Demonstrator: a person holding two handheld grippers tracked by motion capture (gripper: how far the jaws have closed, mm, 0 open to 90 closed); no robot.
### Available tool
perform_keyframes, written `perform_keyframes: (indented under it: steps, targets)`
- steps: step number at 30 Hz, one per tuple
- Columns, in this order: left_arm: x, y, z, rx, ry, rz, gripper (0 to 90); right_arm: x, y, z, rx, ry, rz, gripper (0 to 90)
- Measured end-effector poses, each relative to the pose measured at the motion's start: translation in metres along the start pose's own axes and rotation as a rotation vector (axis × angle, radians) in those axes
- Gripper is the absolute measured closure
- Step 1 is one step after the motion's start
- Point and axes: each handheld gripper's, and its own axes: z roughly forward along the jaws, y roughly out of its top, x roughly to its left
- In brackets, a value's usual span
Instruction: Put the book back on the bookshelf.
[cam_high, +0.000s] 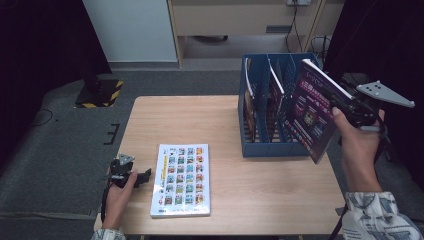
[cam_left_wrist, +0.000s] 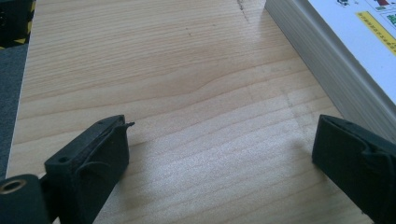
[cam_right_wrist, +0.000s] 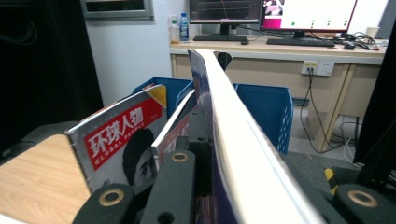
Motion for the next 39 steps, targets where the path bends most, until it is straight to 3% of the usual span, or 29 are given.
perform_keyframes:
  steps: [7, 15, 24, 39]
  targets:
    - [0.0, 0.0, 0.0, 0.0, 0.0, 0.001, 3.2, 0.004, 0.003, 0.018, -0.005, -0.022, 0.025, 82.7]
    - [0.0, 0.0, 0.0, 0.0, 0.0, 0.002, 3.2, 0.013, 0.003, 0.043, 0.012, -0.069, 0.02, 82.7]
    - [0.0, 0.0, 0.0, 0.0, -0.002, 0.003, 3.1, 0.019, 0.001, 0.067, 0.03, -0.066, 0.038, 82.6]
    - [0.0, 0.0, 0.0, 0.001, -0.002, 0.003, 3.1, 0.015, 0.001, 0.098, 0.038, -0.083, 0.076, 82.6]
